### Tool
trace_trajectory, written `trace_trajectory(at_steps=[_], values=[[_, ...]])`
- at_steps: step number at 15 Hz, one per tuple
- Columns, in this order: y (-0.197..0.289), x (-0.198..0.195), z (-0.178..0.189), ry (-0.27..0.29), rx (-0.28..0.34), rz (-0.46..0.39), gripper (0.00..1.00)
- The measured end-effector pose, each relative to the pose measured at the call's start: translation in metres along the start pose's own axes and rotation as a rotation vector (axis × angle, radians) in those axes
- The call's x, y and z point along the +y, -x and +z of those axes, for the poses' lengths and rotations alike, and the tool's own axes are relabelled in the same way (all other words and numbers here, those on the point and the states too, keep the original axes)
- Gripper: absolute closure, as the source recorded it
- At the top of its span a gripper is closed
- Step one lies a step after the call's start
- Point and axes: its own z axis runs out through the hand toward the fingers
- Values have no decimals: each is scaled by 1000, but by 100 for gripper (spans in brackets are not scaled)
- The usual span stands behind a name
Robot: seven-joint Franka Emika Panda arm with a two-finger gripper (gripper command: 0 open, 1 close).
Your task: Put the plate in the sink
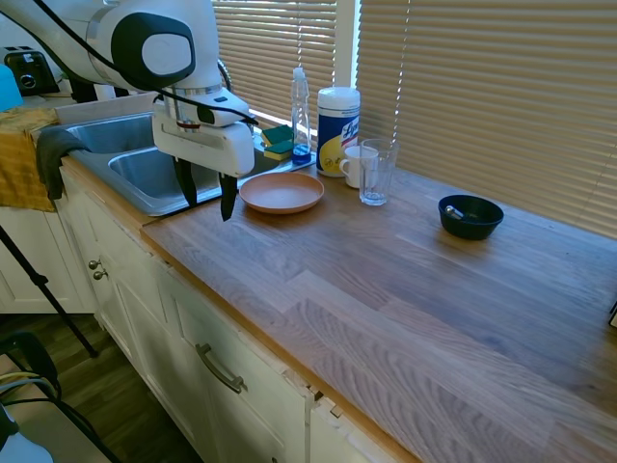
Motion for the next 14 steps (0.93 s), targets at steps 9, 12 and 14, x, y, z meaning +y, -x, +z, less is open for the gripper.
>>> trace_trajectory(at_steps=[9, 12, 14], values=[[-45, -14, -22, -83, 42, 68, 0], [-87, -23, -18, -144, 38, 113, 0], [-113, -30, -13, -177, 32, 116, 0]])
